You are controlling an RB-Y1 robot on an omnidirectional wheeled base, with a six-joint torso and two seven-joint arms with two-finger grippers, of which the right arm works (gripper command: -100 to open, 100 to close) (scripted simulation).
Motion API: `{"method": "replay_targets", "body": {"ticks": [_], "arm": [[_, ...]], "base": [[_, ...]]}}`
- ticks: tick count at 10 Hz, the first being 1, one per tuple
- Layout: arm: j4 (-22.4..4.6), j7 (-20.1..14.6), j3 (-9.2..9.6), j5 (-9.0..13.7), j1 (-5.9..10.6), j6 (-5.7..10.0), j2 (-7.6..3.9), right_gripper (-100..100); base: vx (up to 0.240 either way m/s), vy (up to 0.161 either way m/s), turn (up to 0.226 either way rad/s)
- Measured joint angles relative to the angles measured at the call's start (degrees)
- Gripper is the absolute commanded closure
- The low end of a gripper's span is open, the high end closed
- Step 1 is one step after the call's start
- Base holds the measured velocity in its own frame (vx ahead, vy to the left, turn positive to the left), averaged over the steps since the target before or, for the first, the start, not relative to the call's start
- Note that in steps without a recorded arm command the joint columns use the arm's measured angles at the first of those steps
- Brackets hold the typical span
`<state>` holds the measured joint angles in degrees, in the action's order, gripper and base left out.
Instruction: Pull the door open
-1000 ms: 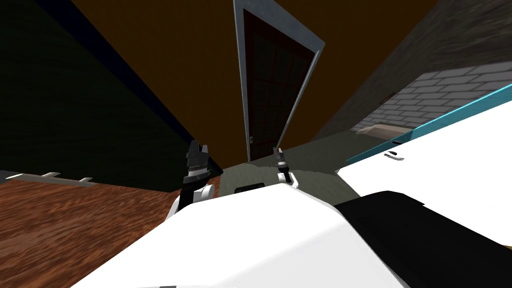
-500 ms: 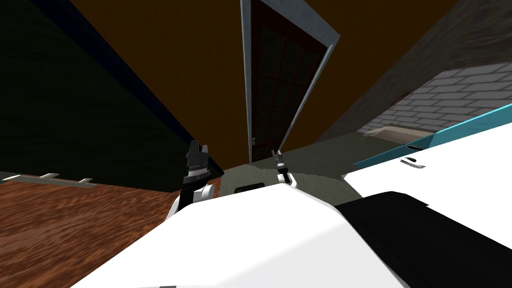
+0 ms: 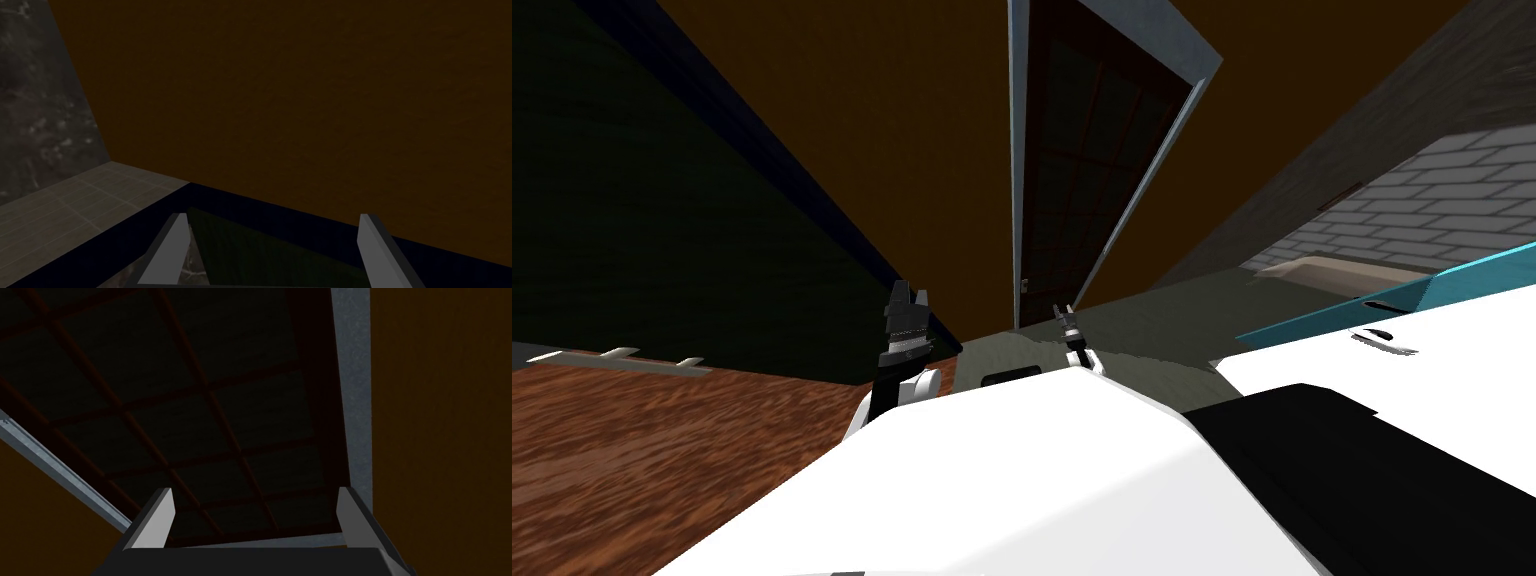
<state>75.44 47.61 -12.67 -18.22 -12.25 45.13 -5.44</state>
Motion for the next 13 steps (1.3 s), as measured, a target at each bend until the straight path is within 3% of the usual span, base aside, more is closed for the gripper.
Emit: {"method": "replay_targets", "body": {"ticks": [10, 11, 13], "arm": [[-15.41, 10.61, -2.22, -4.7, 3.64, 3.43, 0.3, -100], [-17.66, 11.72, -2.57, -4.98, 4.55, 4.01, 0.3, -100], [-18.81, 13.29, -2.68, -6.02, 4.4, 3.86, 0.57, -100]], "base": [[0.129, 0.029, 0.057], [0.13, 0.019, 0.057], [0.126, 0.004, 0.032]]}}
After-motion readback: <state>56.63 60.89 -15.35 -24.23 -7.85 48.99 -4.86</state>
